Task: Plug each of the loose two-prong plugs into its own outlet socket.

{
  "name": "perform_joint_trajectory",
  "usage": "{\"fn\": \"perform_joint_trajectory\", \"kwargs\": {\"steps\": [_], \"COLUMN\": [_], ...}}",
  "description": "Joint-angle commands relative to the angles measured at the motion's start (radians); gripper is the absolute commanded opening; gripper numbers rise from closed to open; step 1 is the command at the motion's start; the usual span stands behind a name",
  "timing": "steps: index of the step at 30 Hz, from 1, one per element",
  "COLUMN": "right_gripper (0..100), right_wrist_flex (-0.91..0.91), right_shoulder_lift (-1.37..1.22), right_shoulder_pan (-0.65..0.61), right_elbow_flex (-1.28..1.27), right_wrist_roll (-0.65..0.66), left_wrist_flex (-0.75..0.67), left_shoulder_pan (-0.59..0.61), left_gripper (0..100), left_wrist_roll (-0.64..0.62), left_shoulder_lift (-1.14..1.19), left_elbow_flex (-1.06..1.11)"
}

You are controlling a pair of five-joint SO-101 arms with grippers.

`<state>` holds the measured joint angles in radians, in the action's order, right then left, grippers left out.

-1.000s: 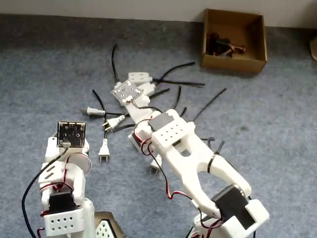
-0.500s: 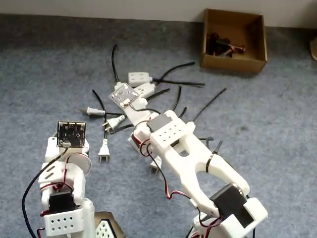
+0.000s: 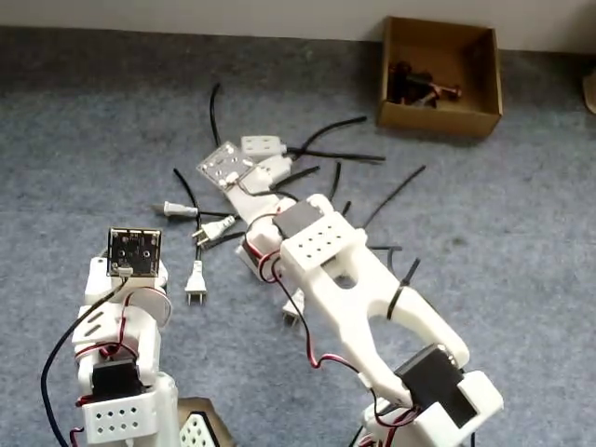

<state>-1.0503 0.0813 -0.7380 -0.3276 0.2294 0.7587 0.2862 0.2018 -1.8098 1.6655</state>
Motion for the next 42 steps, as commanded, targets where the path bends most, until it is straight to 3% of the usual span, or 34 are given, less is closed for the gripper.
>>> {"fn": "perform_joint_trajectory", "kwargs": {"steps": [1, 32, 42], "right_gripper": [20.7, 20.7, 20.7], "right_wrist_flex": [-0.077, -0.590, -0.670], "right_shoulder_lift": [0.033, 0.033, 0.033], "right_shoulder_pan": [-0.025, -0.079, -0.160], "right_elbow_flex": [0.125, 0.717, 0.880], "right_wrist_roll": [0.012, 0.014, 0.012], "left_wrist_flex": [-0.003, -0.003, -0.003], "left_shoulder_pan": [0.002, 0.002, 0.002], "left_gripper": [1, 1, 1], "left_wrist_roll": [-0.002, -0.002, -0.002], "left_shoulder_lift": [-0.013, -0.013, -0.013], "left_elbow_flex": [-0.024, -0.022, -0.021]}}
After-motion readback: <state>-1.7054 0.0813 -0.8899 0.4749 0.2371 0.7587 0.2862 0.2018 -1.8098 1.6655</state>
